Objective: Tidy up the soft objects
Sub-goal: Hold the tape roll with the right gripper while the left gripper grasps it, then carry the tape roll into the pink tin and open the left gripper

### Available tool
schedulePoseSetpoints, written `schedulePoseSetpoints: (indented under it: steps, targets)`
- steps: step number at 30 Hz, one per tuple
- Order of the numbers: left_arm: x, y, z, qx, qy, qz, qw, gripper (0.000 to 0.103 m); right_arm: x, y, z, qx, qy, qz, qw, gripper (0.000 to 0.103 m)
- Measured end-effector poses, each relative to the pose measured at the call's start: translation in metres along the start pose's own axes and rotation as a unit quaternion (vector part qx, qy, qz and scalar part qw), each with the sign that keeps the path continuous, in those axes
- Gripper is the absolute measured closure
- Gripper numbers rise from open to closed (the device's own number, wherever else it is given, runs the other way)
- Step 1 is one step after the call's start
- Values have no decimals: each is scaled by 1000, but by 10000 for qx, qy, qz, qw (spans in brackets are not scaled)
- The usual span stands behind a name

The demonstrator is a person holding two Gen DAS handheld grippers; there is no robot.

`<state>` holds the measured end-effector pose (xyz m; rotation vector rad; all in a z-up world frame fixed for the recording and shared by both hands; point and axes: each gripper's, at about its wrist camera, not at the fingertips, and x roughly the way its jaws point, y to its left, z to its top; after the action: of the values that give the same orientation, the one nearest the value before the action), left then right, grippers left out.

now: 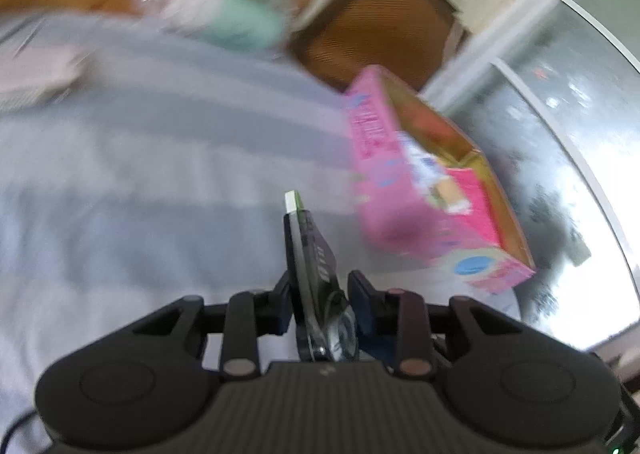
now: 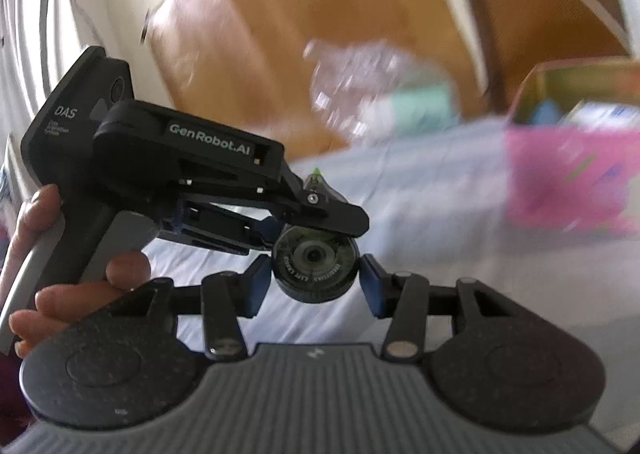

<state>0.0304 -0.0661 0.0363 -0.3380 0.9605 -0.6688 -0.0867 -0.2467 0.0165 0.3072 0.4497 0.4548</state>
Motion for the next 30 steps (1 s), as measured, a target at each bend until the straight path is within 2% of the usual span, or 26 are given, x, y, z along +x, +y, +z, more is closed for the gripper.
schedulePoseSetpoints:
  steps: [5, 10, 12, 16, 17, 20, 24, 26, 30]
  targets:
    - [27, -73, 30, 967, -6, -235, 9950, 75, -30, -22, 22, -235, -699, -748, 9945, 52]
    - [69, -129, 54, 1441, 76, -559, 9880, 72, -53, -58, 41, -335, -1135, -1495, 9817, 52]
    - [91, -144, 62, 1456, 91, -571, 9876, 68, -53, -74, 46, -452, -1187, -1895, 9736, 52]
    - [118, -156, 64, 1468, 84, -190, 9889, 68, -36, -108, 46, -714, -960, -2992, 9466, 51]
    - [120, -154, 62, 1434, 100, -161, 9895, 68, -37, -115, 44, -646, -928, -3142, 9426, 51]
    - [113, -144, 52, 1510, 56, -134, 9884, 66, -55, -123, 37, -387, -1191, -3049, 9441, 51]
    - [94, -125, 44, 1527, -148, -71, 9881, 66, -64, -108, 27, -373, -1520, -2913, 9437, 51]
    - [77, -106, 40, 1465, -298, -50, 9887, 60, -65, -98, 24, -440, -1683, -2748, 9456, 51]
    - [41, -59, 32, 1250, -759, 334, 9887, 50, -51, -71, 25, -604, -1679, -2169, 9598, 51]
